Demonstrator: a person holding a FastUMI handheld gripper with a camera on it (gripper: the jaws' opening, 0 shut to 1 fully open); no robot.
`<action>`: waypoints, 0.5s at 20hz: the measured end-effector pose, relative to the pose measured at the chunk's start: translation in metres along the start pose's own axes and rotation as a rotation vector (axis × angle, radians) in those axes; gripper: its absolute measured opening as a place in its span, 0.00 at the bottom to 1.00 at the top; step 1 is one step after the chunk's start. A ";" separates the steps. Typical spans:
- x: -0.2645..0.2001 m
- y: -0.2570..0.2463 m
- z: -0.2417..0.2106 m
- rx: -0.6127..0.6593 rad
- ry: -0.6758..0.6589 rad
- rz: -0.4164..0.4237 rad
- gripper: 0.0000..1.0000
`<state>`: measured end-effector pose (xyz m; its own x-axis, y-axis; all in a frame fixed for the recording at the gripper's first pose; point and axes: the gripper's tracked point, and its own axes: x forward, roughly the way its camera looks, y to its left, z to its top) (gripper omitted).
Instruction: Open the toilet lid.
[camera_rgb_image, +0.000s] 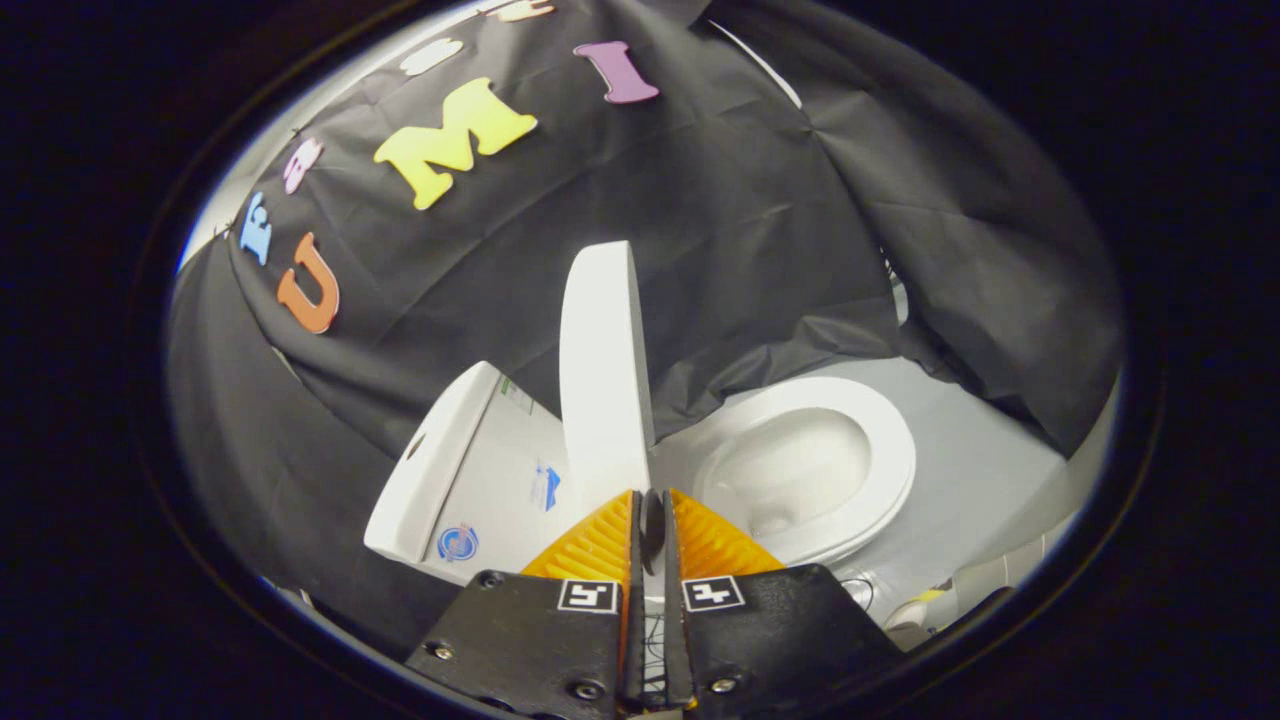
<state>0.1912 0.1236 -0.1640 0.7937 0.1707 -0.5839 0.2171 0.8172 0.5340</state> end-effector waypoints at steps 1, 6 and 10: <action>0.000 0.006 -0.001 -0.016 -0.002 0.000 0.11; -0.001 0.039 -0.009 -0.116 -0.015 -0.001 0.11; 0.004 0.064 -0.015 -0.165 -0.017 0.010 0.13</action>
<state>0.1994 0.1848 -0.1411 0.8050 0.1716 -0.5679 0.1137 0.8949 0.4316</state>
